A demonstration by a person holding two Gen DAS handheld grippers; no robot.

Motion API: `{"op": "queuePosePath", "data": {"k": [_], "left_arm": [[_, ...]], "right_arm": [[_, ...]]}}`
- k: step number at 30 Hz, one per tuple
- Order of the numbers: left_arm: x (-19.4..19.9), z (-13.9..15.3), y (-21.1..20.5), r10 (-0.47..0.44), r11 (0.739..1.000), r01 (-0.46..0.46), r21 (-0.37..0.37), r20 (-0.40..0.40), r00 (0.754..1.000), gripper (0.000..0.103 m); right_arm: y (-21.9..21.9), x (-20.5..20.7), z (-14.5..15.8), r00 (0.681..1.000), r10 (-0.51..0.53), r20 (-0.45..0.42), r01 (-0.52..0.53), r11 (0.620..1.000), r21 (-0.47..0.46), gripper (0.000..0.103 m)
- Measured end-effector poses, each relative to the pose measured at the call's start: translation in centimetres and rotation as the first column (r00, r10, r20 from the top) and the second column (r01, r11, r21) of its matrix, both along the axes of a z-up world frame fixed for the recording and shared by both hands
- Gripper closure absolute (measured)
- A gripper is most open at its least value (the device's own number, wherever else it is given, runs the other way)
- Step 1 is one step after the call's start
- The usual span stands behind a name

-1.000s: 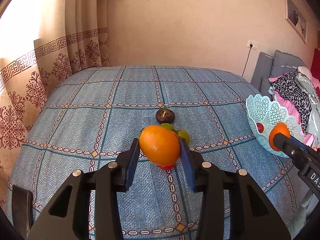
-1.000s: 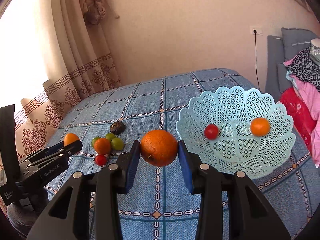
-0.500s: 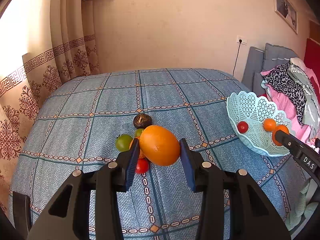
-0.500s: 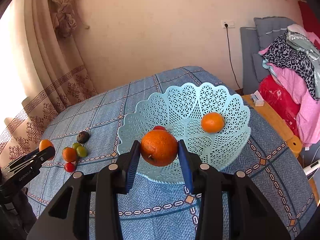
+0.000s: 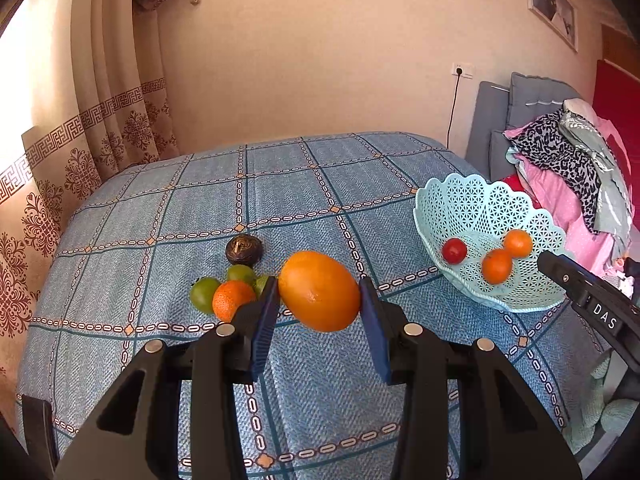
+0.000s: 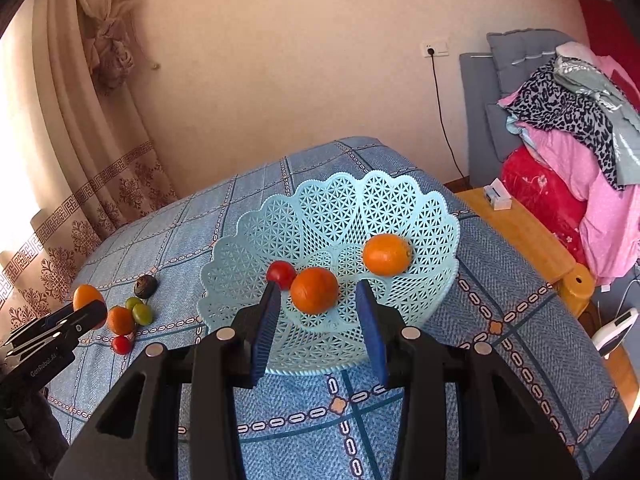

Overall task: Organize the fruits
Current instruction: 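Lower the large yellow-orange orange into the basket and open the left tool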

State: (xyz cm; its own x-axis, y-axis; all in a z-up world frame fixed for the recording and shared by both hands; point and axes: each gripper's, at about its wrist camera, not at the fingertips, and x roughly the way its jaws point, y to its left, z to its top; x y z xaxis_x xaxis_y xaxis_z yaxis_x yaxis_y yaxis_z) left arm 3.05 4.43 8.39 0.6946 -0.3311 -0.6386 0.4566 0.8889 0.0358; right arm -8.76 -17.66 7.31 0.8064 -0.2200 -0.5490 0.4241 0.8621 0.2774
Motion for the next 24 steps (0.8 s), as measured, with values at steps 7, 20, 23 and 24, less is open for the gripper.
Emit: {"op": "queuePosePath", "data": {"k": [7, 20, 23, 24], "left_arm": [[-0.6, -0.1, -1.9, -0.064, 0.998, 0.064, -0.009, -0.015, 0.998, 0.061], [-1.8, -1.5, -8.1, -0.224, 0.974, 0.225, 0.013, -0.063, 0.973, 0.061], [-2.3, -1.5, -9.4, -0.261, 0.965, 0.262, 0.025, -0.052, 0.964, 0.061], [-2.4, -1.4, -9.9, -0.271, 0.962, 0.273, 0.027, -0.049, 0.961, 0.061]], "right_arm": [[-1.0, -0.3, 0.1, 0.999, -0.033, 0.014, 0.032, 0.999, 0.011, 0.063], [-2.5, -1.0, -0.1, 0.996, -0.082, 0.02, 0.082, 0.996, 0.031, 0.063], [-2.8, -1.2, -0.2, 0.995, -0.095, 0.022, 0.094, 0.995, 0.036, 0.063], [-2.8, -1.2, -0.2, 0.995, -0.097, 0.022, 0.096, 0.995, 0.036, 0.063]]}}
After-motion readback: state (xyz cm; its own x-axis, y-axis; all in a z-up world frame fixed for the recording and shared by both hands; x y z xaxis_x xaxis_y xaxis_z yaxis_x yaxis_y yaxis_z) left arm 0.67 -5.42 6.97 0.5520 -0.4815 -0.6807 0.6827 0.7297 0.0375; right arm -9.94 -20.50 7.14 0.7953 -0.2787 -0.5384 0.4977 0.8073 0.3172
